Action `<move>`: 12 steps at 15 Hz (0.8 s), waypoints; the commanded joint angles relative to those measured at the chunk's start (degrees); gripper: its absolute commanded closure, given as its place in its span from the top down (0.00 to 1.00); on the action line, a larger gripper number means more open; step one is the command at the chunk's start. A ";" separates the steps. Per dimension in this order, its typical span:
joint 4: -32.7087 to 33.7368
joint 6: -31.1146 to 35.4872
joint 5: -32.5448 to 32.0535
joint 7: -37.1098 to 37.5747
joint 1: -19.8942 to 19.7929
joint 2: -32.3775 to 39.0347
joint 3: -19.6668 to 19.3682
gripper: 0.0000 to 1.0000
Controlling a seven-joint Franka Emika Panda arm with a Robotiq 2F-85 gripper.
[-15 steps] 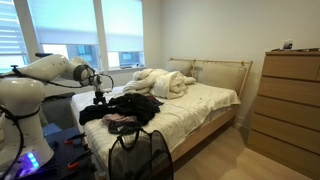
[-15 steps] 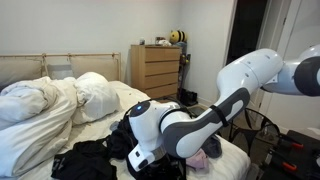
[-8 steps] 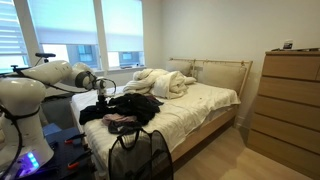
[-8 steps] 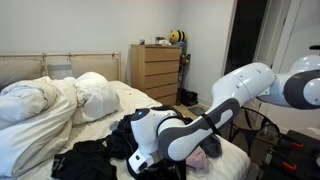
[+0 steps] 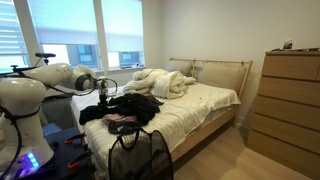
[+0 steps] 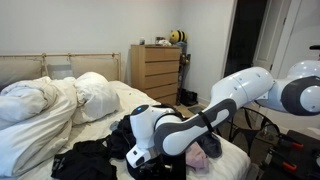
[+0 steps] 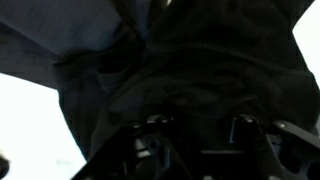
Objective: Put the black sweater in the laundry basket
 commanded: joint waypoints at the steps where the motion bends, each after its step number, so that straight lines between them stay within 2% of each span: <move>1: 3.11 -2.05 0.83 -0.59 -0.16 0.99 0.32 0.20; 4: 3.38 -2.28 0.86 -0.25 -0.12 0.85 0.36 0.00; 6: 3.85 -3.31 0.89 -0.13 0.15 0.52 0.46 0.00; 8: 7.15 -7.39 2.37 0.05 2.29 0.28 -1.62 0.02; 12: 12.71 -18.73 2.55 0.59 6.89 -1.70 -2.92 0.02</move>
